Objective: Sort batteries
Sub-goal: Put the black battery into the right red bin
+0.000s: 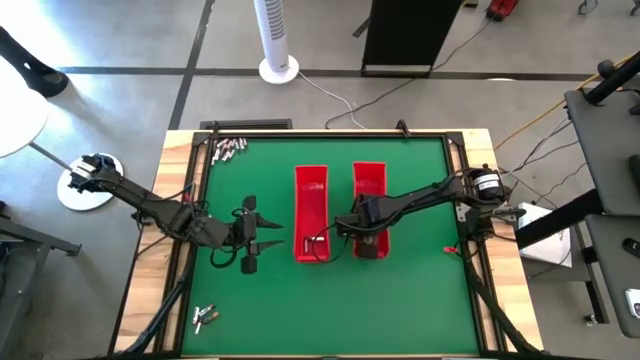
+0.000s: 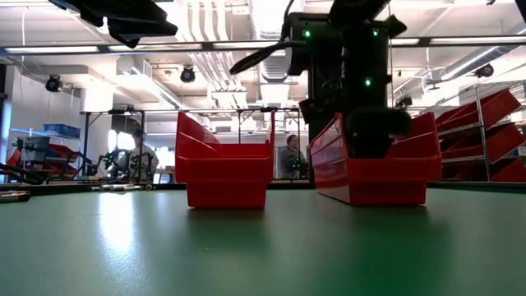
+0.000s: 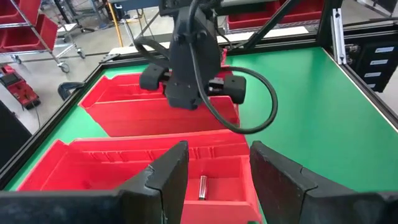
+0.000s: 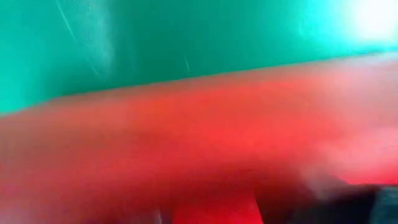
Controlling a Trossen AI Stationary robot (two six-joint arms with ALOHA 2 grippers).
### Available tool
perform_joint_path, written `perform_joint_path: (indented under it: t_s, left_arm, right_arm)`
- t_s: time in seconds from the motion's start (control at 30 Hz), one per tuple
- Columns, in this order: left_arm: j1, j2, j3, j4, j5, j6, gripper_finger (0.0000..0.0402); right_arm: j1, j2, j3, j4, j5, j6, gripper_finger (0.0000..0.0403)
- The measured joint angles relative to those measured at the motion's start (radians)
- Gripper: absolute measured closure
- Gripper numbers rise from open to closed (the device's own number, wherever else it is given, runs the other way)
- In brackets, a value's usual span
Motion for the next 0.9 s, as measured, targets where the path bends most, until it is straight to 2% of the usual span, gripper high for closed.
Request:
perform_joint_path:
  t_s: [0.23, 0.33, 0.5, 0.63, 0.73, 0.9]
  left_arm:
    - [0.0, -0.001, 0.0, -0.023, 0.0, -0.006, 0.025]
    - [0.0, -0.001, 0.0, -0.067, 0.001, -0.037, 0.025]
    - [0.0, -0.001, 0.0, -0.146, 0.001, -0.11, 0.025]
    - [0.0, -0.001, 0.0, -0.197, 0.0, -0.17, 0.025]
    - [0.0, -0.001, 0.0, -0.249, 0.0, -0.223, 0.025]
    - [0.0, -0.001, 0.0, -0.394, 0.003, -0.369, 0.025]
  right_arm:
    - [0.021, -0.045, 0.112, -0.144, 0.001, 0.04, 0.0194]
    - [0.054, -0.079, 0.173, -0.193, 0.005, 0.092, 0.0188]
    - [0.143, -0.156, 0.223, -0.247, 0.074, 0.176, 0.019]
    - [0.203, -0.216, 0.21, -0.388, 0.146, 0.292, 0.0195]
    - [0.235, -0.247, 0.164, -0.486, 0.16, 0.386, 0.0195]
    - [0.255, -0.262, 0.053, -0.49, 0.157, 0.475, 0.019]
